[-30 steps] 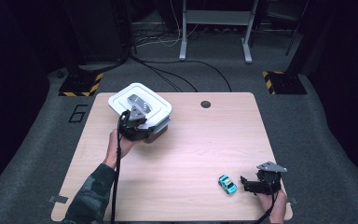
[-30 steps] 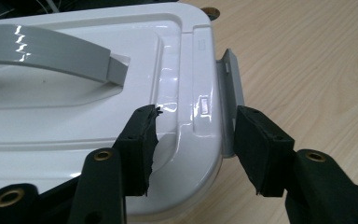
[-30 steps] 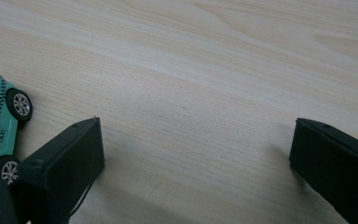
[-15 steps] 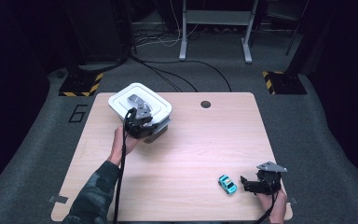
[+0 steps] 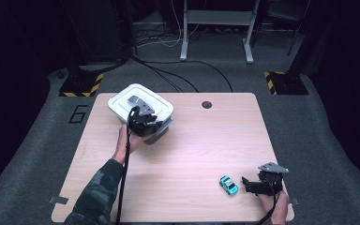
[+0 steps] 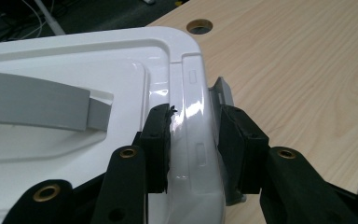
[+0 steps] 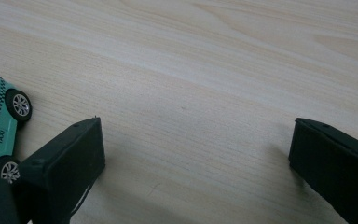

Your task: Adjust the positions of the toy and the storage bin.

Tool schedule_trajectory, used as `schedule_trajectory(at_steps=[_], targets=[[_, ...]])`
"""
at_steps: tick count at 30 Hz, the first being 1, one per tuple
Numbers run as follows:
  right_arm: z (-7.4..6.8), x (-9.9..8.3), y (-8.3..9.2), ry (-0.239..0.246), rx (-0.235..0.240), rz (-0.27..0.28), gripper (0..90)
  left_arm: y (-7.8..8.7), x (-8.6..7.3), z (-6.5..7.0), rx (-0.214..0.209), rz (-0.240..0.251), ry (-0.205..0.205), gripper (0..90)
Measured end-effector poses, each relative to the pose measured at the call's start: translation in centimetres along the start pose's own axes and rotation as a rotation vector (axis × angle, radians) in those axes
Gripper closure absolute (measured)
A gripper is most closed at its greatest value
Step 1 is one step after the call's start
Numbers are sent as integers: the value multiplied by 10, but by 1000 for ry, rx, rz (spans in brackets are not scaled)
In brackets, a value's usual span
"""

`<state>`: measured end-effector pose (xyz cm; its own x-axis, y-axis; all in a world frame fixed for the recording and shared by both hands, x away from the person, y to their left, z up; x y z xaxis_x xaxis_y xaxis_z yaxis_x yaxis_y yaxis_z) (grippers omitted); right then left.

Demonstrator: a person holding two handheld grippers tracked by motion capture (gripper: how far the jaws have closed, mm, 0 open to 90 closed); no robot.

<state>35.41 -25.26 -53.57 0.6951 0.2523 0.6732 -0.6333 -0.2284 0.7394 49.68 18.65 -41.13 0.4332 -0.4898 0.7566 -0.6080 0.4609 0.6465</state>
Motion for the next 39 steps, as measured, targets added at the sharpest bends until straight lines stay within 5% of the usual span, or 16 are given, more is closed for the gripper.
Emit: schedule_trajectory(at_steps=[11,16,21,31,39], targets=[[0,0,0,0,0,0,27,-2,4,5,-17,-5,7,613],[0,0,0,0,0,0,28,6,4,-3,41,11,39,443],[0,0,0,0,0,0,28,14,0,-20,55,24,99,353],[0,0,0,0,0,0,29,20,-5,-31,69,47,133,344],[0,0,0,-1,0,0,29,24,-8,-35,126,22,141,331]])
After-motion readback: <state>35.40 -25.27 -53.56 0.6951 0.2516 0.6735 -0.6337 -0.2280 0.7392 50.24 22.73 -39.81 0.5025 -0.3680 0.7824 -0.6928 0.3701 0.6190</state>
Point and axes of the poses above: each handheld gripper's, and its own axes: y roughly backward along the jaws, x roughly out of its top, z roughly to its right, the point moved 1 cm from there along -y, roughly forward along the jaws, and after that the axes turned 4 degrees about -z, right-handed, at the moved point
